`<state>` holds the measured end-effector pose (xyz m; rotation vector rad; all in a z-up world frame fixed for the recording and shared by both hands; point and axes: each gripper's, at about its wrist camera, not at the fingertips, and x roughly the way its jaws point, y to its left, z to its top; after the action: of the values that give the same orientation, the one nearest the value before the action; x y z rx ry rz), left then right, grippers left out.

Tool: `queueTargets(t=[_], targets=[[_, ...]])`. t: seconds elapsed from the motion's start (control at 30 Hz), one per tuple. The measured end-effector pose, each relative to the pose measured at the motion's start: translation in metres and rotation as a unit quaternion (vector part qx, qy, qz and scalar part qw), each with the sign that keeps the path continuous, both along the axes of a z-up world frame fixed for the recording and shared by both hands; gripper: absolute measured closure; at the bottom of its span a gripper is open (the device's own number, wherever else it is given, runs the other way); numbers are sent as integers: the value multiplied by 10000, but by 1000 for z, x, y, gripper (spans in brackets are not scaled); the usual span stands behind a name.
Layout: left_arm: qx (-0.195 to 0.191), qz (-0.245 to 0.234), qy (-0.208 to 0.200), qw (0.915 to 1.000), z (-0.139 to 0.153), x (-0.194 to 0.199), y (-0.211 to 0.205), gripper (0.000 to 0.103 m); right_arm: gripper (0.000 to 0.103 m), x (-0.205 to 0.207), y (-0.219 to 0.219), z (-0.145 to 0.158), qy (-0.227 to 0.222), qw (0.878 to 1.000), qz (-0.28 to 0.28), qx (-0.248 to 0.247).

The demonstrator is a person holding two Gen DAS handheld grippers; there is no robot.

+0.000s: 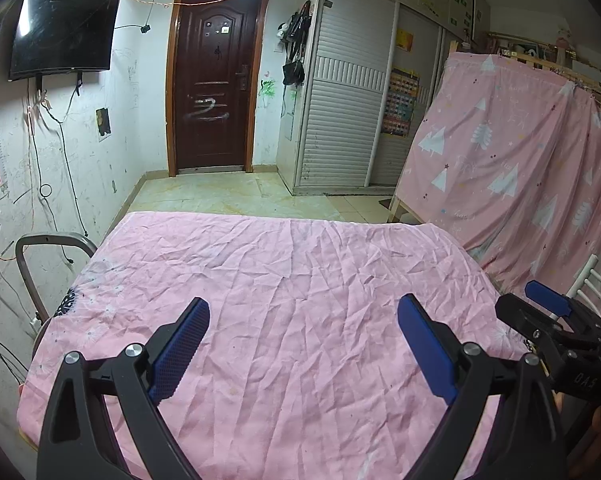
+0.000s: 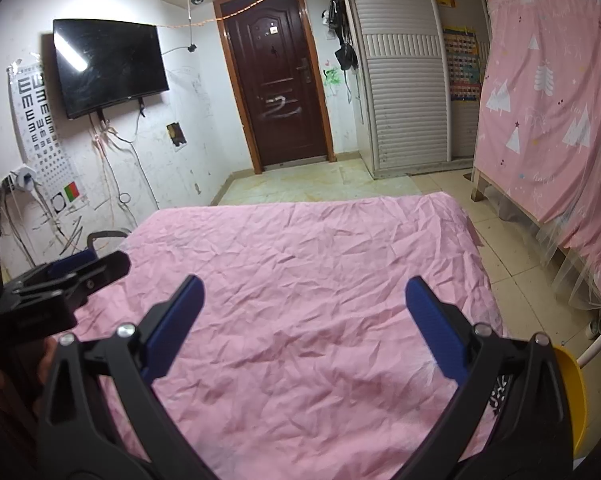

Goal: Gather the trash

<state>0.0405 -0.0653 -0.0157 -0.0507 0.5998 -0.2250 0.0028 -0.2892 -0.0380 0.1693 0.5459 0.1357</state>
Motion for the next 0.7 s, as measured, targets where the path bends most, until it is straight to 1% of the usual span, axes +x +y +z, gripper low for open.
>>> queueTargets(t=[0.7], targets=[[-25,1,75,10000,-4,1,0,17,6,0,0,-1,-3,10000,2,-6]])
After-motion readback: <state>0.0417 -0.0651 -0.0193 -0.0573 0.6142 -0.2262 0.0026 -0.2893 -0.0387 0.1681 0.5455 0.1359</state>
